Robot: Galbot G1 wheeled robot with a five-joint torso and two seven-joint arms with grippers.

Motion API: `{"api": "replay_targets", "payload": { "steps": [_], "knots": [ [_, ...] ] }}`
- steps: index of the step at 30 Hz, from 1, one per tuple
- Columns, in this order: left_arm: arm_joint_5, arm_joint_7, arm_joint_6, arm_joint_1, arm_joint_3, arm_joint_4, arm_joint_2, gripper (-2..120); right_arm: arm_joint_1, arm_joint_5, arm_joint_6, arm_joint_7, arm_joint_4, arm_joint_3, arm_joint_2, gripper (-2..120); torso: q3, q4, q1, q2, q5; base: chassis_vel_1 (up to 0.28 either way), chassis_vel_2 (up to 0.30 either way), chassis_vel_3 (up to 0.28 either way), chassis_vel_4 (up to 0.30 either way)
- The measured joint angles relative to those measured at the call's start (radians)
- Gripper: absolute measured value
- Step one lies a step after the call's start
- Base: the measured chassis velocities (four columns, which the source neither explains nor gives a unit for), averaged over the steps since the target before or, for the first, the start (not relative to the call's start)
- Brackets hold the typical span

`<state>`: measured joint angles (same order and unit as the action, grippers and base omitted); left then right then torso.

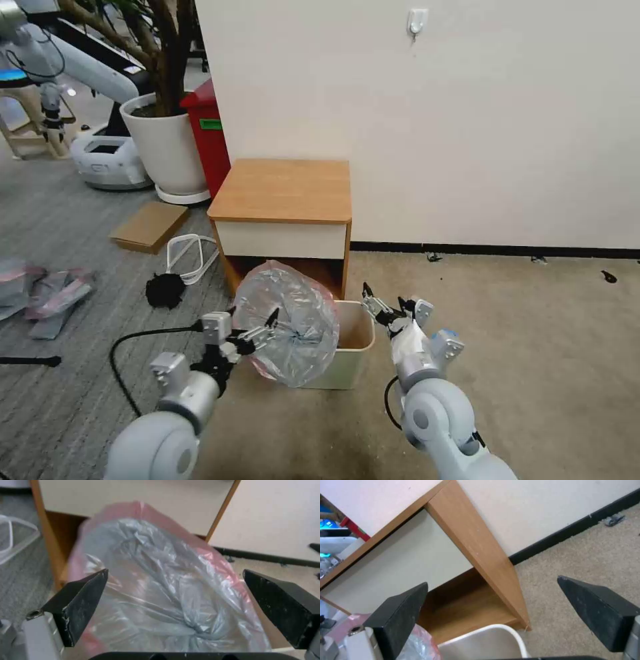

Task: Pick up the garbage bag from the table and place it over the trash can.

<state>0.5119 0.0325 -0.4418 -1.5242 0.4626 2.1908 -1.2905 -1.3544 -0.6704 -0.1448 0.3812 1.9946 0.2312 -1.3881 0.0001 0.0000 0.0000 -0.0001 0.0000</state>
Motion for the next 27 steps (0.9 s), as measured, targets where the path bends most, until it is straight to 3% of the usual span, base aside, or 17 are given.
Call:
{"api": "replay_targets", "payload": {
  "steps": [7,18,27],
  "knots": [
    [0.000,0.077,-0.066,0.091,-0.050,-0.050,-0.011,99,-0.008,0.001,0.008,-0.001,-0.007,0.015,0.000,99,0.000,-0.0001,0.000,0.000,0.0000,0.000,0.000,0.000,0.000],
    [-0.003,0.172,-0.199,0.130,-0.059,-0.027,-0.013,93,-0.004,0.006,0.012,-0.001,-0.028,0.017,-0.011,95,0.000,0.0001,0.000,0.000,0.0001,0.000,0.000,0.000,0.000],
    [0.008,0.221,-0.258,0.162,-0.068,-0.038,-0.017,90,-0.006,0.010,0.022,-0.002,-0.036,0.017,-0.009,90,0.000,0.0000,0.000,0.000,0.0001,0.000,0.000,0.000,0.000]
  ]
}}
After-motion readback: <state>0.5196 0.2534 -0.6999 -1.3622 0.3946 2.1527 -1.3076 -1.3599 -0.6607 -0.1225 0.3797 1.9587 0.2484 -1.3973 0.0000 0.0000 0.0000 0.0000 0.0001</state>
